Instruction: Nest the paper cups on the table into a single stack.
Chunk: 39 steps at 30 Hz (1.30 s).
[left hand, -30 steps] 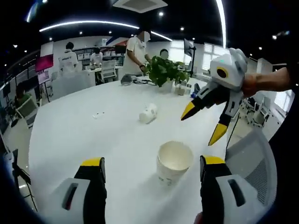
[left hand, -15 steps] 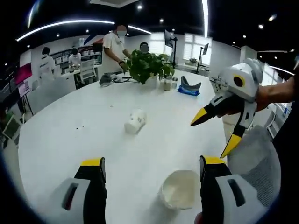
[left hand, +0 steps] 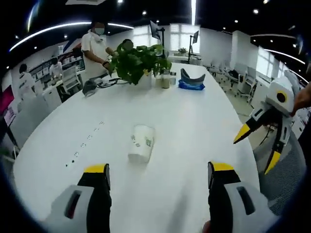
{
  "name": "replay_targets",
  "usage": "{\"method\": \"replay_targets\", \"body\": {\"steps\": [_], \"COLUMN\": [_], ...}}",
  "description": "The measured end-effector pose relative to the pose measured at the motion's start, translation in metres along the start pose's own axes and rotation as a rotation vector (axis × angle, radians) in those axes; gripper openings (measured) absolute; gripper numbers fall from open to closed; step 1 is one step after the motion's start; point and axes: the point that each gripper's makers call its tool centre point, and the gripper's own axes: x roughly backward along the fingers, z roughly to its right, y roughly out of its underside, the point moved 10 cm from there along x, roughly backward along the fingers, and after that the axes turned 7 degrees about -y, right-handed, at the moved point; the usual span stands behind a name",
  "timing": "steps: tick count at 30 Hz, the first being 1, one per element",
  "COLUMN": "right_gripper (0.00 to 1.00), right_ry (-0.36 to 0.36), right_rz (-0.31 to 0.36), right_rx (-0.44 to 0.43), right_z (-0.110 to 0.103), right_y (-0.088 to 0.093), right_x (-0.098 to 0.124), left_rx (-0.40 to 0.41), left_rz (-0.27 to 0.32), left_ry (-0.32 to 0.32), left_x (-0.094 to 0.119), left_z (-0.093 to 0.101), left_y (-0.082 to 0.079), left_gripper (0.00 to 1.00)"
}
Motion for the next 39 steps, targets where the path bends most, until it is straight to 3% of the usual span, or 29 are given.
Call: {"method": "replay_targets", "body": {"steps": [2,5,9,14,16,24,30,33,35,36,39], "right_gripper": [0.62,0.62,0.62,0.61,0.61,0.6,0.59,0.58,0.58,0.57,0.57], "right_ry": [0.009,0.002,0.016,0.028,0.042,0.053,0.06,0.066,0.067,0.071,0.067], "right_rz": [0.002,0.031,0.01,0.018,0.014,0.031,0.033,0.042,0.041,0.035,0.042], "right_rx": [-0.008,-0.063,-0.041,-0.077,-0.078,-0.133,-0.152,-0.168,-0.168,-0.157,-0.166], "right_z": [0.0,-0.001,0.0,0.005,0.009,0.014,0.015,0.016,0.017,0.017,0.02], "right_y": [0.002,0.006,0.008,0.011,0.012,0.023,0.034,0.037,0.038,0.038,0.037], "right_x": [0.004,0.004,0.006,0.008,0.008,0.01,0.011,0.015,0.018,0.019,0.021], "left_rx": [0.005,-0.012,-0.032,-0.047,-0.044,-0.089,-0.143,-0.154,-0.147,-0.106,-0.112], "left_rz": [0.001,-0.013,-0.032,-0.073,-0.093,-0.171,-0.224,-0.255,-0.262,-0.265,-0.266], "left_ry": [0.011,0.04,0.052,0.072,0.075,0.089,0.081,0.084,0.08,0.094,0.077], "left_x": [-0.013,-0.026,-0.044,-0.071,-0.091,-0.134,-0.151,-0.161,-0.163,-0.163,-0.154], "left_z": [-0.01,-0.01,-0.012,-0.005,-0.018,-0.024,-0.025,-0.034,-0.038,-0.04,-0.04], "left_y": [-0.006,-0.01,-0.01,-0.01,-0.012,-0.005,-0.004,0.001,0.004,0.006,0.007], "left_gripper": [0.81,0.8,0.8,0.79,0.78,0.74,0.71,0.6,0.44,0.38,0.38]}}
